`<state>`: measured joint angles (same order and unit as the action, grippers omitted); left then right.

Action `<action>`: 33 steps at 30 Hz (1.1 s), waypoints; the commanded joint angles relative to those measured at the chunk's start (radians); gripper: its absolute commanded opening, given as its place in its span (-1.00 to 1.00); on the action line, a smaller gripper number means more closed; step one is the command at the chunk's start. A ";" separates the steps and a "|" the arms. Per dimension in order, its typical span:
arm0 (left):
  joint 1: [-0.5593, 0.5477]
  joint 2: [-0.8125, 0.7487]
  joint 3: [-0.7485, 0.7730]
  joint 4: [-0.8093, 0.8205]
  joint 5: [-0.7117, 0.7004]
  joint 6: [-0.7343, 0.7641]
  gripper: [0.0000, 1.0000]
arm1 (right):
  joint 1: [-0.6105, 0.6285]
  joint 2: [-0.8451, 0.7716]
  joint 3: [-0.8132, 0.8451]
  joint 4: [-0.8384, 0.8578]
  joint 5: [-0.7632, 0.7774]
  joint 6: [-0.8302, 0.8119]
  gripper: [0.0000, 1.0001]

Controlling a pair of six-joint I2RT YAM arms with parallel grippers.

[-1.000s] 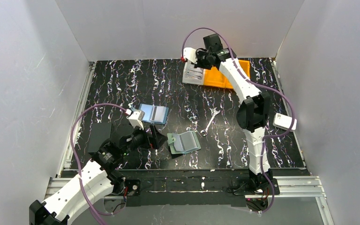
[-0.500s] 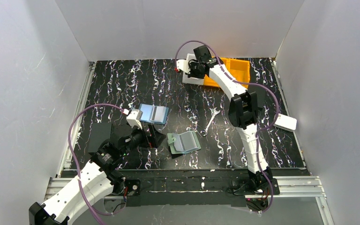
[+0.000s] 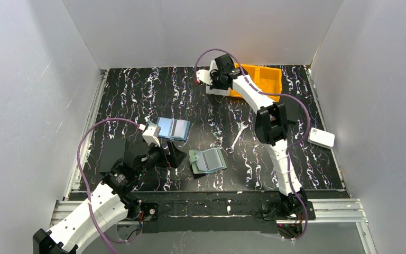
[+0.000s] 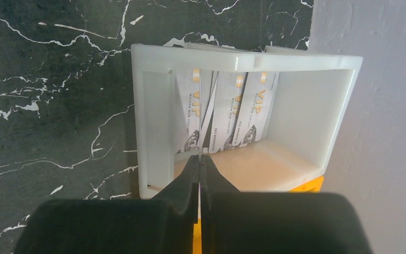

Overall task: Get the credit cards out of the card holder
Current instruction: Place the credit card in the storage box, then remove the credit card from the card holder.

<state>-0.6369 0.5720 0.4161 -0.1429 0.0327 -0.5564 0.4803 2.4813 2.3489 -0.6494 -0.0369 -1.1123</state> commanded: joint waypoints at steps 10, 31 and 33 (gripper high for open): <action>0.008 -0.060 0.006 -0.035 -0.019 0.013 0.97 | 0.018 0.004 0.047 0.528 0.333 0.150 -0.12; 0.012 0.186 0.097 0.128 0.257 -0.297 0.97 | -0.007 -0.862 -0.834 0.037 -0.544 0.531 0.03; 0.006 0.193 0.139 0.066 0.255 -0.281 0.97 | -0.025 -0.958 -0.938 0.022 -0.582 0.536 0.03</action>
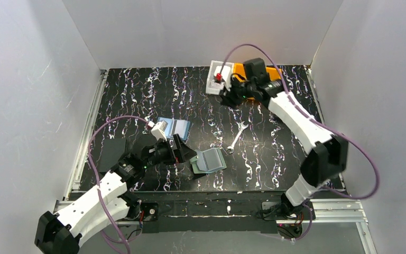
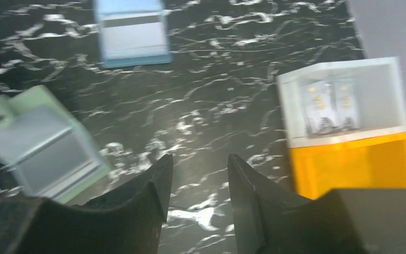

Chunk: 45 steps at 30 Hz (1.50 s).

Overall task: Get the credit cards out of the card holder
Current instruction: Remove the credit card from the card holder.

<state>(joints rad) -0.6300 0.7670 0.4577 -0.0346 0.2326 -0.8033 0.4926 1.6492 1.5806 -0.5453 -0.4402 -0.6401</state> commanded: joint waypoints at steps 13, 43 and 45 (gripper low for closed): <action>-0.463 0.348 0.484 -0.398 -0.472 0.007 0.62 | -0.274 -0.511 -0.722 0.262 -0.422 0.358 0.21; -0.276 0.681 0.216 0.048 -0.265 -0.192 -0.14 | -0.070 -0.278 -1.000 0.856 -0.416 0.977 0.07; -0.269 0.680 0.189 0.095 -0.250 -0.198 -0.18 | -0.049 -0.255 -0.995 0.878 -0.425 1.003 0.04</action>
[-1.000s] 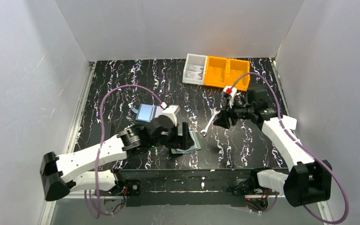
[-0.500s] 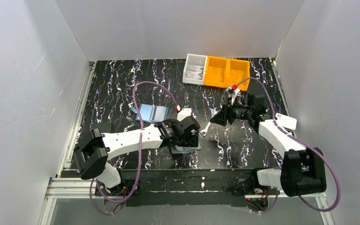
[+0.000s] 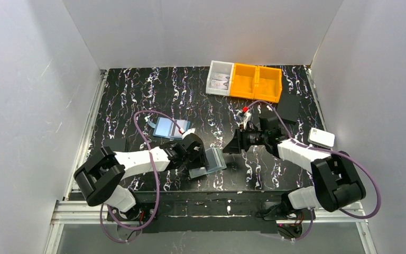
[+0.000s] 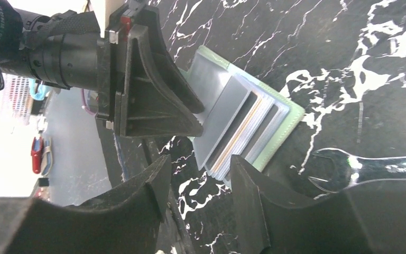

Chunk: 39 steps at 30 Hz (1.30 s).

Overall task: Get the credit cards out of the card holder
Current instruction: Remove the credit card from the card holder.

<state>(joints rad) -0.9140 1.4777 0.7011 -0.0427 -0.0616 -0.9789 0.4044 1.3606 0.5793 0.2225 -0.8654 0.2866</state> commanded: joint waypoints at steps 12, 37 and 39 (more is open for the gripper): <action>0.017 -0.108 -0.163 0.164 0.049 -0.042 -0.35 | 0.118 0.131 0.023 0.172 -0.027 0.200 -0.06; 0.018 -0.162 -0.265 0.290 0.111 -0.063 -0.32 | 0.165 0.226 0.052 0.125 0.025 0.169 0.05; 0.018 -0.167 -0.270 0.299 0.115 -0.060 -0.32 | 0.169 0.230 0.053 0.131 0.014 0.176 0.03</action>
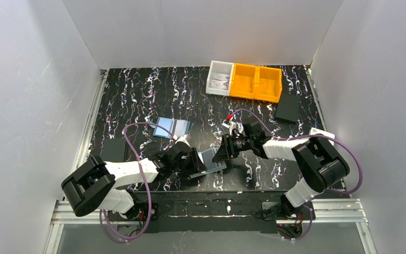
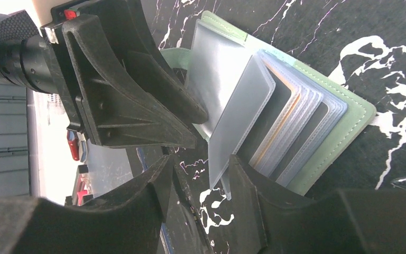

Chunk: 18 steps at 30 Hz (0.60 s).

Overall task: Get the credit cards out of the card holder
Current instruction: Remove the credit card from the card holder.

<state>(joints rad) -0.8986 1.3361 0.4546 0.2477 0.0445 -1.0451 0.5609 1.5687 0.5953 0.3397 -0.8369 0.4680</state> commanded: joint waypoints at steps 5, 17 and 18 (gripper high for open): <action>0.002 -0.038 -0.034 0.042 0.034 0.028 -0.15 | 0.019 0.033 0.036 0.047 -0.032 0.029 0.01; 0.002 0.003 -0.018 0.093 0.087 0.079 0.33 | 0.037 0.098 0.062 0.179 -0.111 0.171 0.00; 0.002 0.011 -0.013 0.093 0.089 0.083 0.34 | 0.040 0.099 0.064 0.189 -0.118 0.180 0.00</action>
<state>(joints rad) -0.8986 1.3308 0.4309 0.3362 0.1146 -0.9970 0.5824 1.6487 0.6217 0.4317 -0.9008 0.5888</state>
